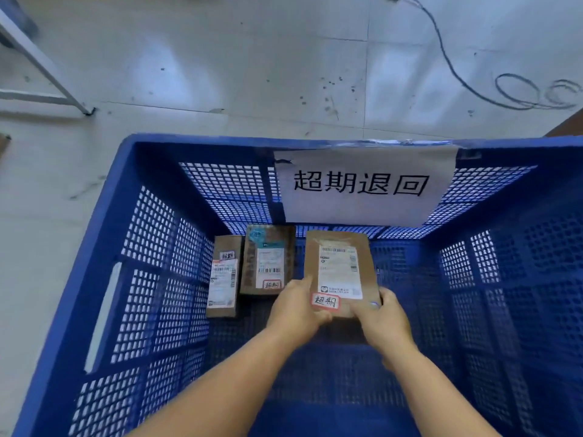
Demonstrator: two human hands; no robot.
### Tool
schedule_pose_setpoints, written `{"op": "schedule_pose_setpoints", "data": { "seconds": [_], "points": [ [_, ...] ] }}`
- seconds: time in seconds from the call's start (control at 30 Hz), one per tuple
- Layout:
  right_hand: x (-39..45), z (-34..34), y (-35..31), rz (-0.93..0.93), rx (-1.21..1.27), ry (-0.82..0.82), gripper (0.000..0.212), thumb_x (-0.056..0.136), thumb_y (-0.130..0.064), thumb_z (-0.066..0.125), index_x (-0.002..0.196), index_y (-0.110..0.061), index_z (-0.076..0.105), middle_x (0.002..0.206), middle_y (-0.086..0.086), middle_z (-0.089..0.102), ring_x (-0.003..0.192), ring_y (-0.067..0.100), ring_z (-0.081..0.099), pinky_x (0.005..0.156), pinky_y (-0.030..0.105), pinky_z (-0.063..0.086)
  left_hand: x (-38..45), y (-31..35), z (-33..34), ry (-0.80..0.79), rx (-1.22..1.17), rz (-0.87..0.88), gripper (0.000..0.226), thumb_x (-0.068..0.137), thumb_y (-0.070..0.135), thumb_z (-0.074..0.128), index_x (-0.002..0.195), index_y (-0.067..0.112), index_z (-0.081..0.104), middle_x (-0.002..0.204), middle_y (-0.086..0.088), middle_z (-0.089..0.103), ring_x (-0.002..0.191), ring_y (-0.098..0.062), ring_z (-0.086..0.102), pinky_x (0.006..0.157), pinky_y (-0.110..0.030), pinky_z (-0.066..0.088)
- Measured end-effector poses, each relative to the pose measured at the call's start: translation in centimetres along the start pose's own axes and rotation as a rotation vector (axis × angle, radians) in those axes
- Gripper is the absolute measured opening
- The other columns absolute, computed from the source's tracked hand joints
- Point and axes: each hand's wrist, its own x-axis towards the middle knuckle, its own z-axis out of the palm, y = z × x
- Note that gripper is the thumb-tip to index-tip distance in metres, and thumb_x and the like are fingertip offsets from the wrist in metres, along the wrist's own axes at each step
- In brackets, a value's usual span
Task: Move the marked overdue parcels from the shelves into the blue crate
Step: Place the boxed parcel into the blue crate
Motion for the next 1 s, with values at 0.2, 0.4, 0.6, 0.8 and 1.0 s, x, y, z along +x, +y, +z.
{"op": "schedule_pose_setpoints", "data": {
  "seconds": [0.2, 0.4, 0.6, 0.8, 1.0],
  "points": [
    [6.7, 5.0, 4.4, -0.052, -0.002, -0.040, 0.025, 0.086, -0.008, 0.062, 0.103, -0.023, 0.051, 0.104, 0.002, 0.063, 0.081, 0.014, 0.059, 0.057, 0.023, 0.044, 5.8, -5.0, 3.6, 0.023, 0.107, -0.013, 0.055, 0.083, 0.026, 0.069, 0.132, 0.022, 0.045, 0.122, 0.000, 0.050, 0.110, -0.022, 0.055, 0.091, -0.033, 0.048],
    [12.4, 9.0, 7.2, -0.057, 0.051, -0.069, 0.027, 0.085, -0.009, 0.052, 0.099, -0.032, 0.055, 0.096, -0.009, 0.068, 0.088, 0.015, 0.064, 0.077, 0.037, 0.056, 10.1, -8.8, 6.8, 0.101, 0.181, 0.022, 0.048, 0.086, 0.023, 0.066, 0.130, 0.016, 0.050, 0.125, 0.000, 0.049, 0.117, -0.021, 0.047, 0.098, -0.032, 0.042],
    [15.7, 12.4, 7.8, -0.025, -0.014, -0.196, 0.054, 0.089, -0.009, 0.051, 0.137, -0.030, 0.039, 0.118, -0.002, 0.064, 0.096, 0.017, 0.060, 0.076, 0.030, 0.049, 12.5, -11.2, 8.3, 0.081, 0.527, 0.146, 0.057, 0.089, 0.029, 0.059, 0.140, 0.017, 0.038, 0.148, 0.003, 0.032, 0.132, -0.024, 0.026, 0.109, -0.034, 0.024],
    [18.3, 15.3, 8.7, 0.088, -0.003, -0.229, 0.082, 0.088, -0.011, 0.053, 0.149, -0.036, 0.004, 0.139, 0.002, 0.050, 0.107, 0.024, 0.058, 0.082, 0.037, 0.052, 14.0, -13.2, 8.9, -0.020, 0.727, 0.179, 0.067, 0.091, 0.020, 0.055, 0.149, 0.015, 0.022, 0.157, 0.002, 0.018, 0.143, -0.022, 0.008, 0.115, -0.038, 0.009],
    [18.3, 15.2, 9.9, 0.124, -0.063, -0.275, 0.082, 0.091, -0.003, 0.051, 0.151, -0.033, 0.003, 0.134, 0.002, 0.052, 0.109, 0.023, 0.055, 0.093, 0.040, 0.050, 14.2, -14.4, 8.7, -0.129, 0.903, 0.151, 0.063, 0.094, 0.022, 0.051, 0.149, 0.012, 0.023, 0.160, -0.001, 0.012, 0.147, -0.023, -0.008, 0.116, -0.046, -0.001]
  ]
}}
